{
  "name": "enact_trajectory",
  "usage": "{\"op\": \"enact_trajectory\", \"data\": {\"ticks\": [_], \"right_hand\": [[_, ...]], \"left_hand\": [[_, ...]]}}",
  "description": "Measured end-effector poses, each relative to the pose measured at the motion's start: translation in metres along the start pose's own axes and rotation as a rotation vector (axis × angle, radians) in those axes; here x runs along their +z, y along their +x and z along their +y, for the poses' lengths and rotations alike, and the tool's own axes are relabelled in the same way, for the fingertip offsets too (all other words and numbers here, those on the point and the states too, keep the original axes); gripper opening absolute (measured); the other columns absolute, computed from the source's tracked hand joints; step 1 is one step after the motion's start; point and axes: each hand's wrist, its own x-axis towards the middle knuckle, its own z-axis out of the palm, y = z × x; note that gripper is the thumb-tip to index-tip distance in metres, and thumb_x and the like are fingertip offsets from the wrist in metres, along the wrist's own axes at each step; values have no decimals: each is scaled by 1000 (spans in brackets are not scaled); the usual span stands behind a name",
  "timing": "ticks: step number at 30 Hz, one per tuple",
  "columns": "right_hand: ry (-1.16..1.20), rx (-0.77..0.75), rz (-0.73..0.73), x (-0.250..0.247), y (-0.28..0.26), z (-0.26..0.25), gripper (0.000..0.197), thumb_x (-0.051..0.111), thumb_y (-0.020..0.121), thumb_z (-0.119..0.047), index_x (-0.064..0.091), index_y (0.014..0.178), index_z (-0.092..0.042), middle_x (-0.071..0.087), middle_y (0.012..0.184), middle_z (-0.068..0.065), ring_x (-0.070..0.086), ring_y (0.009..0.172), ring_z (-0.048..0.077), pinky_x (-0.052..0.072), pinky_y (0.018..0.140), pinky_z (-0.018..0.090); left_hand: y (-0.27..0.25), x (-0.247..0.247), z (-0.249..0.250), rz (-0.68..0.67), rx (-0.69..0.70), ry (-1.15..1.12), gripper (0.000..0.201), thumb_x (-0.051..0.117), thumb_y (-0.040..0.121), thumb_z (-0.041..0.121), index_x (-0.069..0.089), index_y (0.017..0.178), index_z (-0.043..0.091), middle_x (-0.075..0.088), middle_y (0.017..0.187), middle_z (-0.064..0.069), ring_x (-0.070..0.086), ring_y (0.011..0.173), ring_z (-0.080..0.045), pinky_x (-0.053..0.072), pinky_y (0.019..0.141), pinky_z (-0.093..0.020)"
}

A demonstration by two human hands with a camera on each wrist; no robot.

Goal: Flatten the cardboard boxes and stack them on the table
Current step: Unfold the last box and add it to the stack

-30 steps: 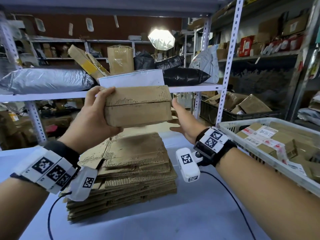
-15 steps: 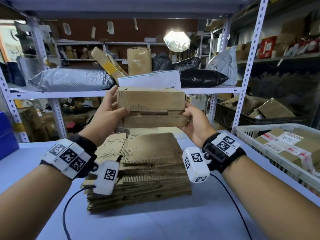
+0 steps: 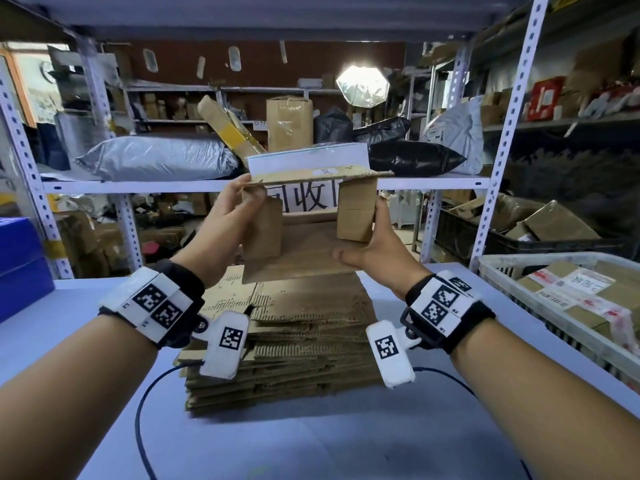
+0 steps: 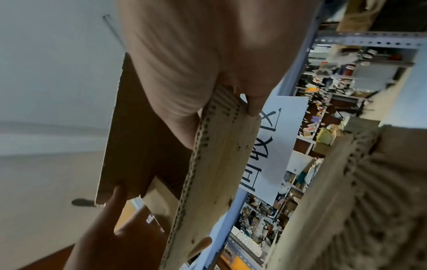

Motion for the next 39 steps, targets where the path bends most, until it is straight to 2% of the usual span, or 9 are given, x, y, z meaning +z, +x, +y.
{"op": "enact_trajectory", "data": {"ticks": [3,6,8,13,22,25,32,36,39], "right_hand": [[-94,-68,-19,3,-3,-5,107,86,76,-7,15,154,-21,51,138,2,53,127,19,51,103,33],[-232,-124,4,5,-1,-7,120,90,72,-12,7,158,-19,38,151,4,40,140,22,38,115,43],[-293,-152,25,6,0,-7,126,91,69,-15,3,159,-18,30,156,4,33,144,21,33,118,42],[-390,-178,69,8,-2,-5,130,92,69,-23,-1,159,-19,19,162,0,22,148,14,23,117,22],[-431,-215,83,9,-7,-9,127,92,70,-23,2,159,-18,20,161,1,25,147,16,25,116,23],[-343,-208,79,10,-7,-9,120,90,71,-25,8,158,-18,24,158,2,29,145,17,31,120,37],[-203,-130,240,8,-1,-9,99,85,68,-48,24,142,-23,42,144,-3,46,129,12,42,108,33],[-305,-111,385,6,4,-7,80,82,73,-40,34,134,-21,45,125,-10,52,105,10,44,88,28],[-333,-13,371,3,3,-6,64,69,77,-36,42,131,-16,51,100,-13,58,89,15,43,71,27]], "left_hand": [[4,3,0,31,-2,22,38,52,104,47,45,140,36,58,137,2,58,120,-17,49,99,-42],[7,8,-7,116,15,9,49,67,98,27,40,138,36,58,136,2,60,111,-6,51,93,-25],[8,9,-12,124,1,-18,64,77,90,18,39,140,33,57,139,2,60,120,-10,50,101,-29],[9,9,-13,149,-29,-46,82,84,84,15,33,147,31,49,145,-2,55,130,-16,45,113,-42],[6,10,-14,205,-23,-34,85,84,80,3,34,144,31,51,141,-1,54,130,-19,46,111,-47],[6,8,-12,207,-24,-17,87,80,81,-2,34,149,27,51,140,-2,54,129,-20,46,111,-47],[-5,10,-7,19,-22,-10,85,66,82,-14,42,146,37,54,124,6,58,109,-15,57,79,-31],[-11,8,0,-86,-37,-15,83,63,81,-12,49,139,47,53,130,-2,61,104,-24,57,92,-46],[-14,7,4,-158,-28,6,78,61,73,2,53,132,53,56,124,-2,62,102,-26,59,87,-45]]}}
